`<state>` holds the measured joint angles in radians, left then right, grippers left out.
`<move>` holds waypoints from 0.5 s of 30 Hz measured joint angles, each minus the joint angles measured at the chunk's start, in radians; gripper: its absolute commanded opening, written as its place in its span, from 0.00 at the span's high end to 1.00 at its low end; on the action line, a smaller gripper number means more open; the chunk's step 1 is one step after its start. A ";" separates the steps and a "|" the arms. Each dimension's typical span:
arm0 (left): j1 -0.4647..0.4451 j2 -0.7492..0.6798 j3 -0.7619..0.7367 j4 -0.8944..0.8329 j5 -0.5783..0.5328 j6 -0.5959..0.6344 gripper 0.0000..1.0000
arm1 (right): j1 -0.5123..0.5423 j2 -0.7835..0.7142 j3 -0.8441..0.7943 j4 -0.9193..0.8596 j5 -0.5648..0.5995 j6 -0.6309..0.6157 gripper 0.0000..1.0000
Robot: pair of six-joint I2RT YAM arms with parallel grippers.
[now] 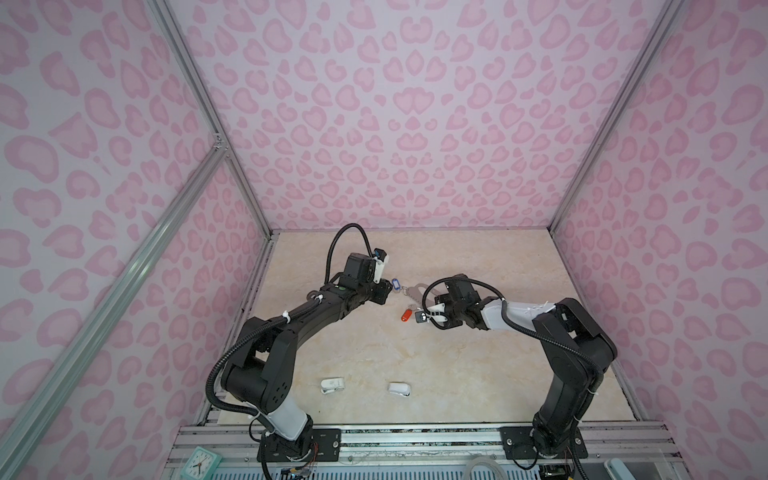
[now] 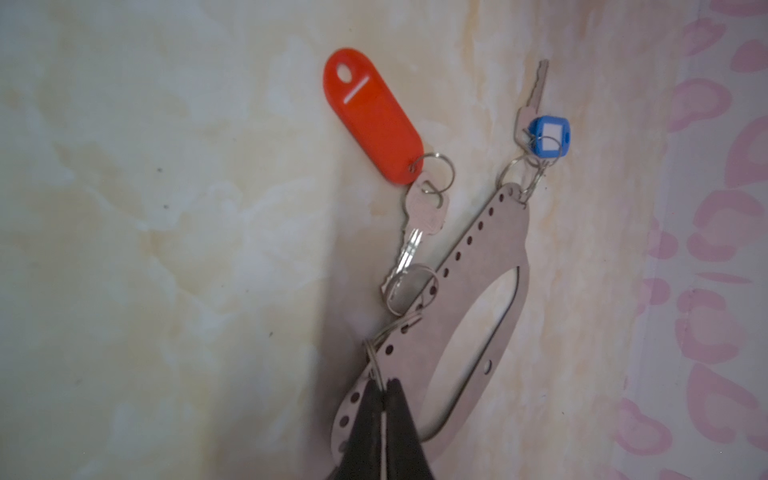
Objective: Put the keys on the keyring
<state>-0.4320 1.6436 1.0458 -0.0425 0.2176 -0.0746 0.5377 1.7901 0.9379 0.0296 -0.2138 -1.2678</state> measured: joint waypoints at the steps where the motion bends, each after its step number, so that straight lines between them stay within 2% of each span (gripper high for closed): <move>1: 0.000 -0.002 -0.002 0.003 0.011 0.009 0.63 | 0.000 -0.023 -0.007 -0.014 -0.009 0.001 0.97; 5: 0.000 -0.049 -0.029 0.011 0.061 0.077 0.63 | -0.008 -0.112 -0.006 -0.078 -0.066 0.027 0.98; 11: -0.002 -0.154 -0.056 0.021 0.167 0.229 0.63 | -0.069 -0.188 0.115 -0.293 -0.233 0.111 1.00; 15: -0.013 -0.238 -0.090 0.029 0.246 0.317 0.63 | -0.078 -0.218 0.162 -0.435 -0.303 0.133 1.00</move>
<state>-0.4450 1.4055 0.9554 -0.0139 0.4641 0.2428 0.4599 1.5719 1.0996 -0.4049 -0.5167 -1.1347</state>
